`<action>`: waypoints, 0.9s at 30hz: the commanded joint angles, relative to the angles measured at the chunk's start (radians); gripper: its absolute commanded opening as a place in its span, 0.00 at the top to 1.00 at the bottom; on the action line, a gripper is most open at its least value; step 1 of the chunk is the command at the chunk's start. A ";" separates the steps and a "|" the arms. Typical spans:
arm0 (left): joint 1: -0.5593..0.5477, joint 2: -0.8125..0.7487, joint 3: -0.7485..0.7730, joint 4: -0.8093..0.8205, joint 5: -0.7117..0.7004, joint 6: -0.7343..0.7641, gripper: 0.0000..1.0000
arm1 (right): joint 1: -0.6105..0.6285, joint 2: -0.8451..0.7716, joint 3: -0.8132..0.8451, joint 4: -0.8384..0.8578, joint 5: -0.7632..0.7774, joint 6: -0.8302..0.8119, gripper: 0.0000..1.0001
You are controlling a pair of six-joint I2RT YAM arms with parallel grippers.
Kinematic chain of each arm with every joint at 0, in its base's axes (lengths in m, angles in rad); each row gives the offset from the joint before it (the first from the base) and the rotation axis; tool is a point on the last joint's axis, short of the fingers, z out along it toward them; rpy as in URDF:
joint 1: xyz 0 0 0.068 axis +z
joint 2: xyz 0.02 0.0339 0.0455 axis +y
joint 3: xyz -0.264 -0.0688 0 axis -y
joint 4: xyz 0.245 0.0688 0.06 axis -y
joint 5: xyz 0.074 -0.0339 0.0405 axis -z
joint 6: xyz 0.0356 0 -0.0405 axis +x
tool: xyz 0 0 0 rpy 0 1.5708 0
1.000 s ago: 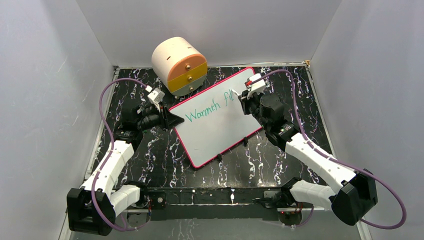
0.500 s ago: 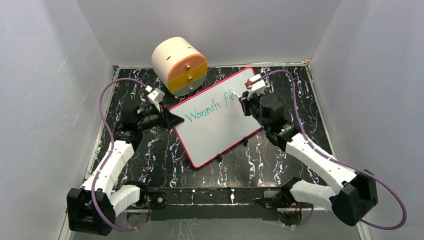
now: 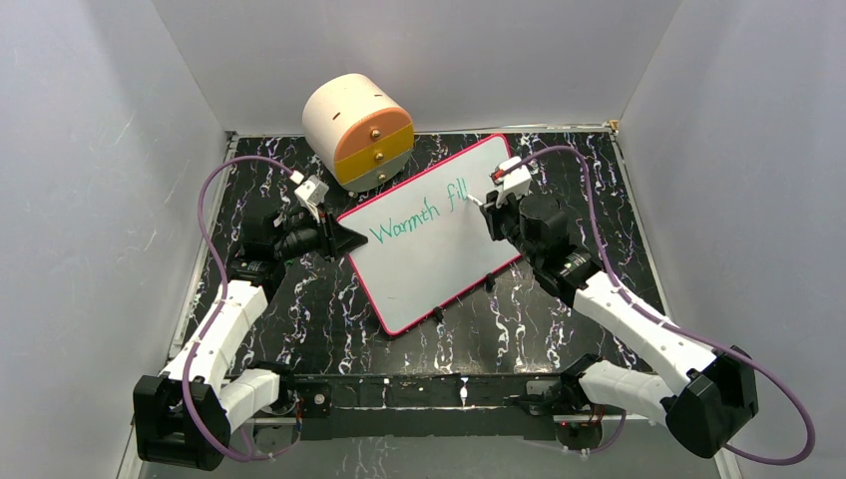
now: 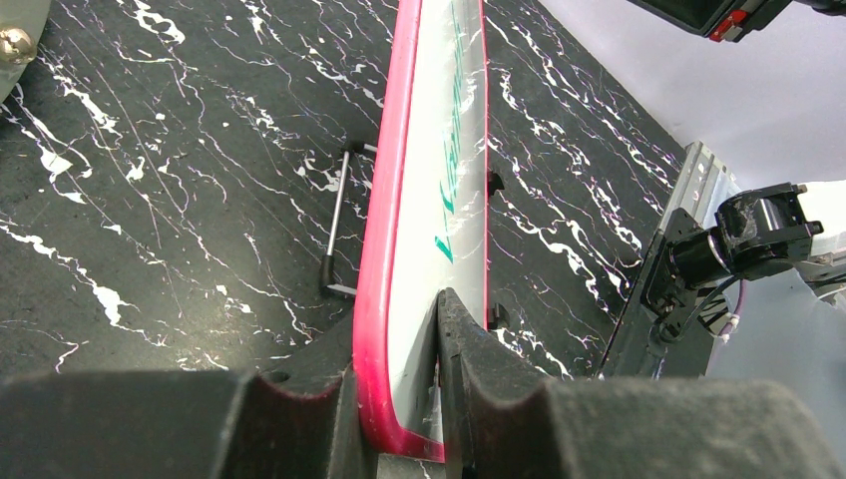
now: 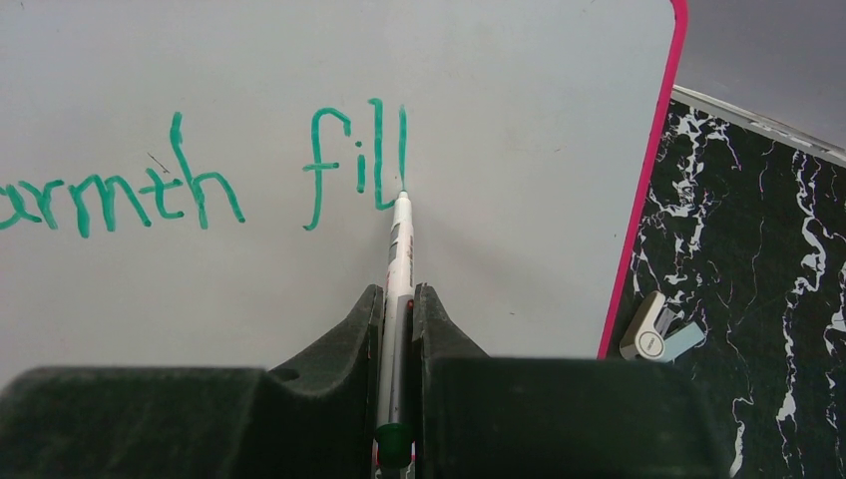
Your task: Write a sentence on the whiteboard
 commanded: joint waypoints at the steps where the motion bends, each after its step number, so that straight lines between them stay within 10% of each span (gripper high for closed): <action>1: -0.028 0.046 -0.054 -0.173 -0.129 0.189 1.00 | -0.005 -0.031 -0.003 0.014 0.011 0.020 1.00; 27: -0.030 0.043 -0.057 -0.175 -0.128 0.189 1.00 | -0.006 -0.038 0.003 0.111 0.073 0.019 1.00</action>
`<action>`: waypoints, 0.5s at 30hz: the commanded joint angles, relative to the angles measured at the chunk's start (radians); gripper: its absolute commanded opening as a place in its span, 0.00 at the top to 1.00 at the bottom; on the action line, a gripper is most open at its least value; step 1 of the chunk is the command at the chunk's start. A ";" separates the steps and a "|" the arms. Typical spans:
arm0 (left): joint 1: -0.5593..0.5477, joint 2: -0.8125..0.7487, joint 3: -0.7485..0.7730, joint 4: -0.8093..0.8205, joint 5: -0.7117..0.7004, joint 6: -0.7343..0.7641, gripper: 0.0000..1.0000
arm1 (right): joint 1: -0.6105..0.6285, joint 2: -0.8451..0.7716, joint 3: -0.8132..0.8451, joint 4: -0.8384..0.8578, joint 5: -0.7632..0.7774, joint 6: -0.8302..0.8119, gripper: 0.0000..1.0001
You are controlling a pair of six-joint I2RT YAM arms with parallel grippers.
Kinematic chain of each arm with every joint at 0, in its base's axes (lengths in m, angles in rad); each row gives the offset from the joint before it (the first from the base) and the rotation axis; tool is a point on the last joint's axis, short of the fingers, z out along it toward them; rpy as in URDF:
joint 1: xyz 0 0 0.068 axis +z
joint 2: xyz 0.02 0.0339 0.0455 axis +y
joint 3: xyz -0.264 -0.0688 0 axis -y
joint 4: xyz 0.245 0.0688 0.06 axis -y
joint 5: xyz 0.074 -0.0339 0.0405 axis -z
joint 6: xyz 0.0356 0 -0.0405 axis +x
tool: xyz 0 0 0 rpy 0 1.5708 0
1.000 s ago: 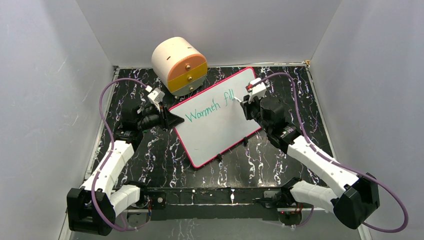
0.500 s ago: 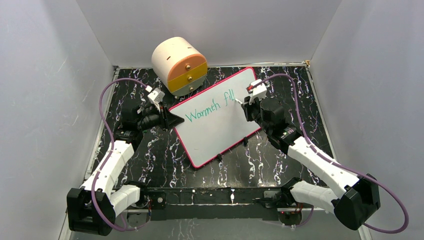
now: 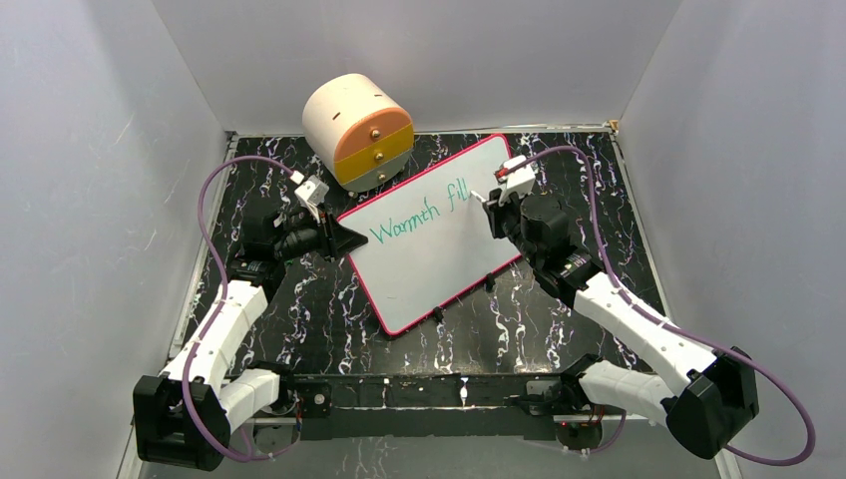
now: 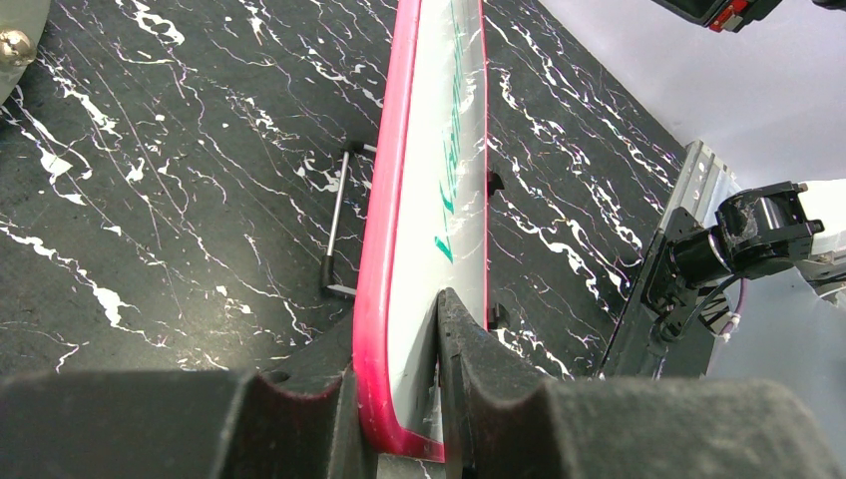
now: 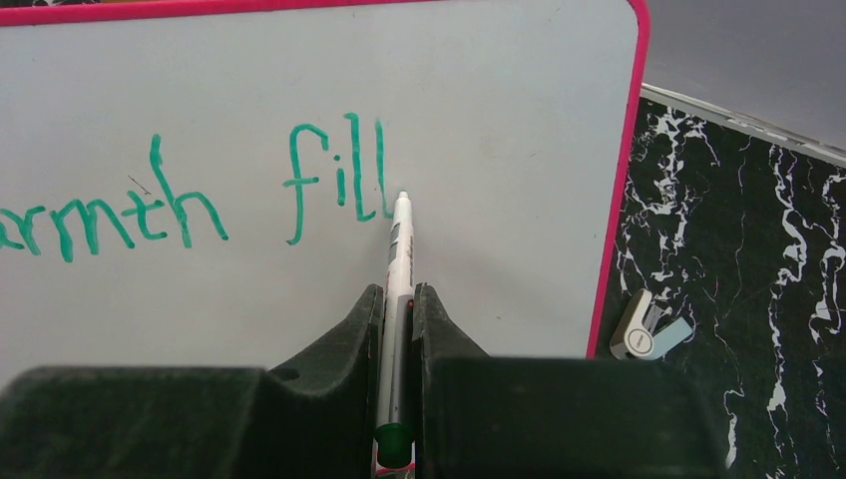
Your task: Write a sentence on the whiteboard
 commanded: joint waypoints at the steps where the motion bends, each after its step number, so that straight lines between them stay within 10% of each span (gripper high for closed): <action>1: -0.028 0.044 -0.056 -0.176 -0.128 0.186 1.00 | -0.006 -0.035 0.015 0.096 0.035 0.004 1.00; 15: -0.028 0.046 -0.056 -0.175 -0.126 0.185 1.00 | -0.019 0.009 0.036 0.138 0.008 0.004 1.00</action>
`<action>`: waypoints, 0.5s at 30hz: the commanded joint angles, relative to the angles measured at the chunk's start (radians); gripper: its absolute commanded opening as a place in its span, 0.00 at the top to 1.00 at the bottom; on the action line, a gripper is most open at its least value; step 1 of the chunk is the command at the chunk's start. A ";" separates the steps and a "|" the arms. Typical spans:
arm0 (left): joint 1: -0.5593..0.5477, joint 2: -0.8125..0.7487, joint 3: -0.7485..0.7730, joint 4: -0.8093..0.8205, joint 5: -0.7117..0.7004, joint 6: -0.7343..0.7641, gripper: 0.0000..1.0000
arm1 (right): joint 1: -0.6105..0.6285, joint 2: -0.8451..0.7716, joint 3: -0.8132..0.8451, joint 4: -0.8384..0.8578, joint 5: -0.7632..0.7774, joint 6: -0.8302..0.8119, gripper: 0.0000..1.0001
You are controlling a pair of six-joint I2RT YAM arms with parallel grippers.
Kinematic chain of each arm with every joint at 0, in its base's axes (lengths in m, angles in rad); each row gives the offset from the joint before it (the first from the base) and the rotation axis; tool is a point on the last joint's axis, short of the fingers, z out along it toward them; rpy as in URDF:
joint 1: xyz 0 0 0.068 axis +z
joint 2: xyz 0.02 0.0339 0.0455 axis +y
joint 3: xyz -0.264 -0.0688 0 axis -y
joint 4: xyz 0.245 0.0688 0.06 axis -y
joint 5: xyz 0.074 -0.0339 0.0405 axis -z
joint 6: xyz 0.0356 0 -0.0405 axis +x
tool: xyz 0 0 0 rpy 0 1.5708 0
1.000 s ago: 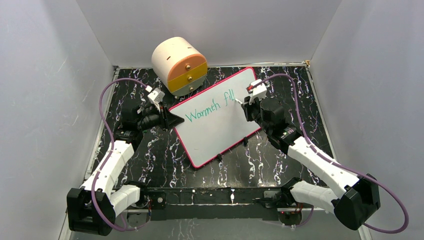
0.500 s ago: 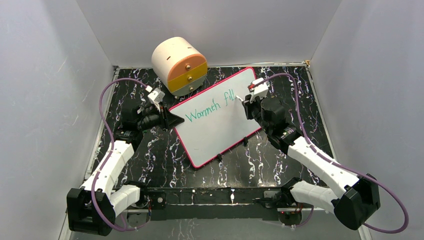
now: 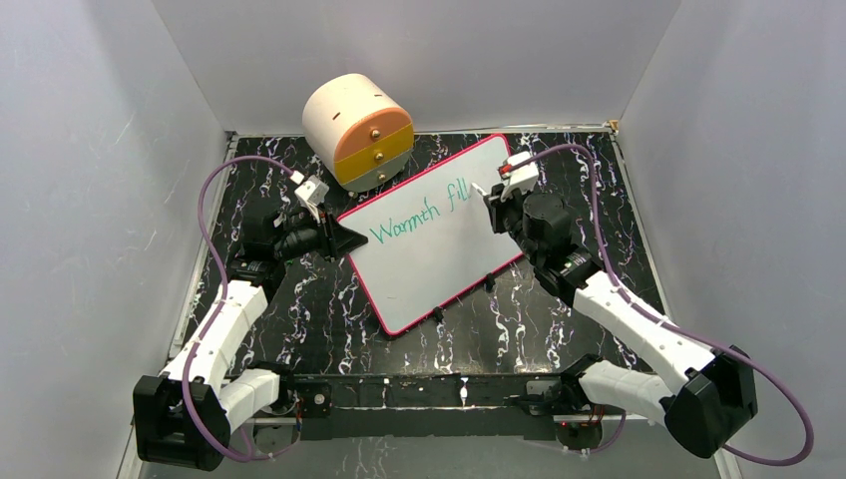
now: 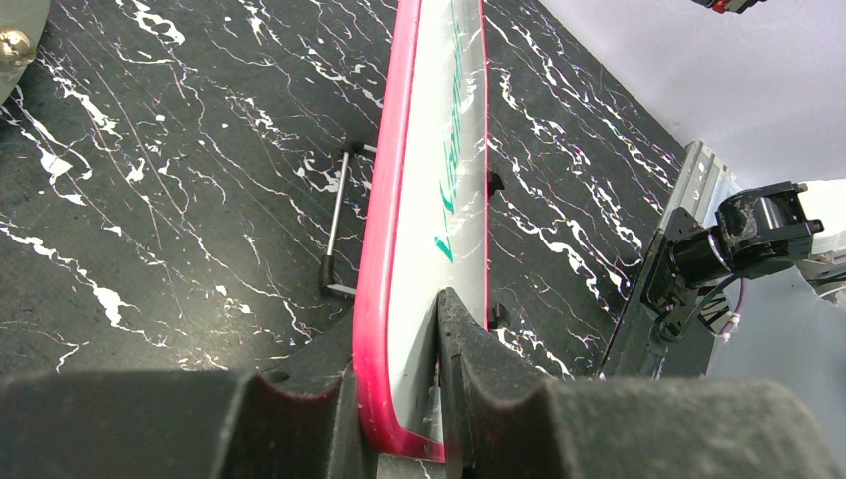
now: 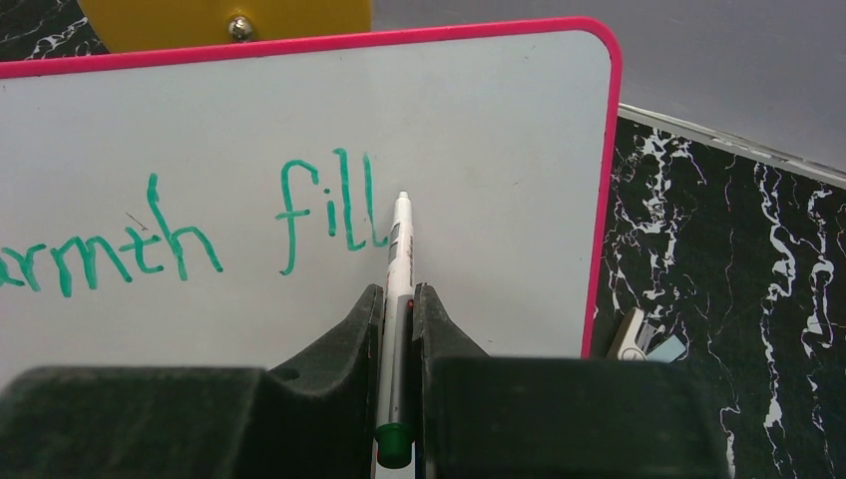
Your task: Write a sentence on the whiteboard
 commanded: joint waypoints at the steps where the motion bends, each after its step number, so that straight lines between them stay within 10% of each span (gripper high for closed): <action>1: -0.028 0.045 -0.056 -0.174 -0.126 0.185 1.00 | -0.009 0.010 0.037 0.081 -0.004 0.004 1.00; 15: -0.028 0.045 -0.057 -0.175 -0.123 0.188 1.00 | -0.019 0.032 0.041 0.100 -0.039 0.004 1.00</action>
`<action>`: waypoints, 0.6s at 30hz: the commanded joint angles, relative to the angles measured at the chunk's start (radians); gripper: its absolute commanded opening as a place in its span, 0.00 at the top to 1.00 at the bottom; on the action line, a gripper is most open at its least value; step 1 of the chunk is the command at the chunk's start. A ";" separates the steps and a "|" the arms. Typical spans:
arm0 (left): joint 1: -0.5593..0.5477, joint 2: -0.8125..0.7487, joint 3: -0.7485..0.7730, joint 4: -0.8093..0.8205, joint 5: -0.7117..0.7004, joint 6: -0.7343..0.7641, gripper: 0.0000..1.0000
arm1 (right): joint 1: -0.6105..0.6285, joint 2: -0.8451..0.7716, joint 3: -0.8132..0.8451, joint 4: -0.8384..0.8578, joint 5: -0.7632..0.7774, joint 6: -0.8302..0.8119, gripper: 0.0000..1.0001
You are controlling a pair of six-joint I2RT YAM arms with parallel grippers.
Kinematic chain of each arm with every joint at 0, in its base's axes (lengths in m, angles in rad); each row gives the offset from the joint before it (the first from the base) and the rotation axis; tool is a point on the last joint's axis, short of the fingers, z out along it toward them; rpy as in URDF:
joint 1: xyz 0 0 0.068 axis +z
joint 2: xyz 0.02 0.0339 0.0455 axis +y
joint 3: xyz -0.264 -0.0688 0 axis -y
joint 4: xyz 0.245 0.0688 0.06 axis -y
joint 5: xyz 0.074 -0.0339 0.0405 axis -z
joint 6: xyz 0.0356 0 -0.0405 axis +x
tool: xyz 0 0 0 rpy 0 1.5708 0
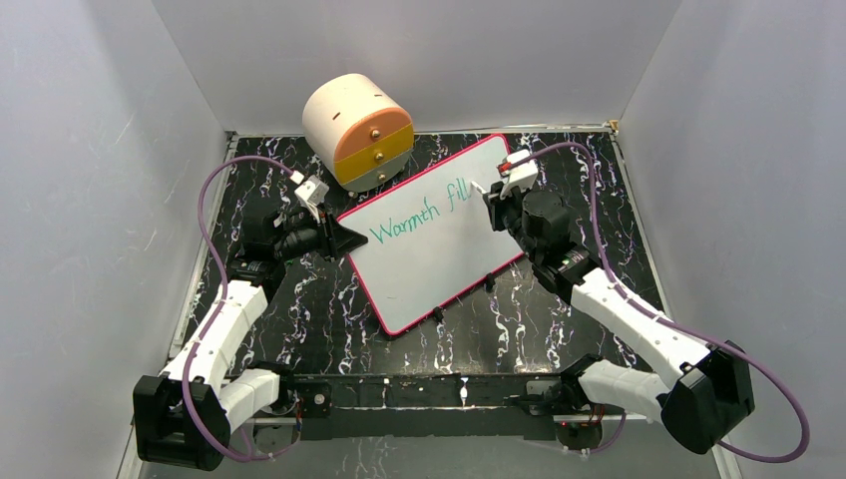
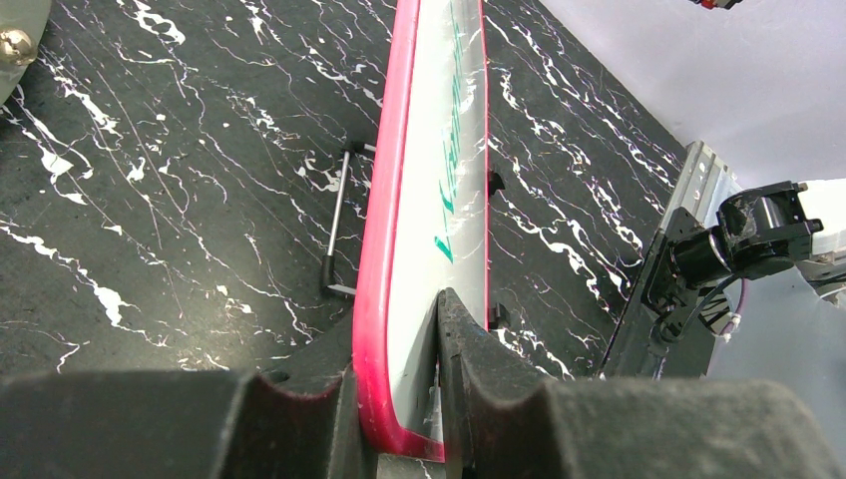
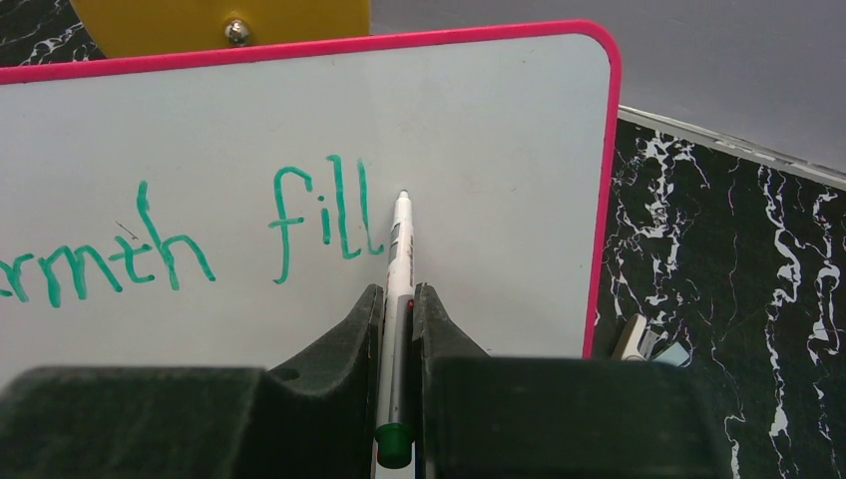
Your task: Write a sentence on the whiteboard
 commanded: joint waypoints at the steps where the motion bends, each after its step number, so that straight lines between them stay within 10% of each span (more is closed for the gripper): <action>1: -0.029 0.046 -0.057 -0.175 -0.123 0.187 1.00 | -0.005 0.003 0.041 0.072 -0.028 0.005 1.00; 18: -0.030 0.045 -0.057 -0.175 -0.125 0.186 1.00 | -0.005 -0.018 0.044 0.015 -0.083 0.011 1.00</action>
